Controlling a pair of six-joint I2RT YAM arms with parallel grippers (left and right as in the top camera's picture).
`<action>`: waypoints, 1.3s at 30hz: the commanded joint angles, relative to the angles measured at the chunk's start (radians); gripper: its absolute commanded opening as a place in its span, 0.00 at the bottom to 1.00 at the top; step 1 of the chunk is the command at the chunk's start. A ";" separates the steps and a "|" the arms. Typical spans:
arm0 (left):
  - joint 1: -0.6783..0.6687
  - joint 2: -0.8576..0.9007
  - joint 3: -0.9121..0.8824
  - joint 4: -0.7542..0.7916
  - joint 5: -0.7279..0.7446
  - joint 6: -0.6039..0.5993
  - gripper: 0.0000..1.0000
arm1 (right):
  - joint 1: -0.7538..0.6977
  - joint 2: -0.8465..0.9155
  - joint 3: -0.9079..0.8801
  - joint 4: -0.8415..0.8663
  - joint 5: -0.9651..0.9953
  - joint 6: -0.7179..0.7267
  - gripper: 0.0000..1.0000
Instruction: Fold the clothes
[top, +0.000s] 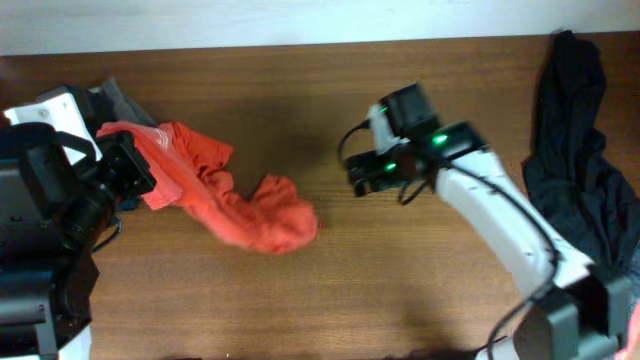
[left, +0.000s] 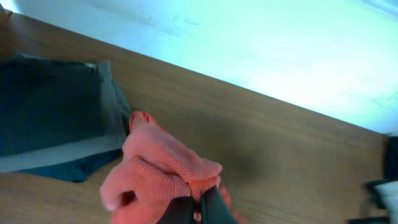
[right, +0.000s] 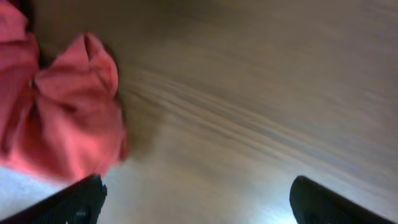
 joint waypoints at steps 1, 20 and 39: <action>0.007 -0.008 0.026 -0.001 -0.023 0.016 0.01 | 0.089 0.048 -0.085 0.113 -0.084 -0.007 0.99; 0.007 -0.003 0.026 0.017 -0.050 0.016 0.01 | 0.378 0.239 -0.108 0.253 -0.200 -0.006 0.99; 0.007 -0.003 0.026 0.017 -0.095 0.019 0.01 | 0.032 0.156 0.152 -0.047 0.106 0.210 0.04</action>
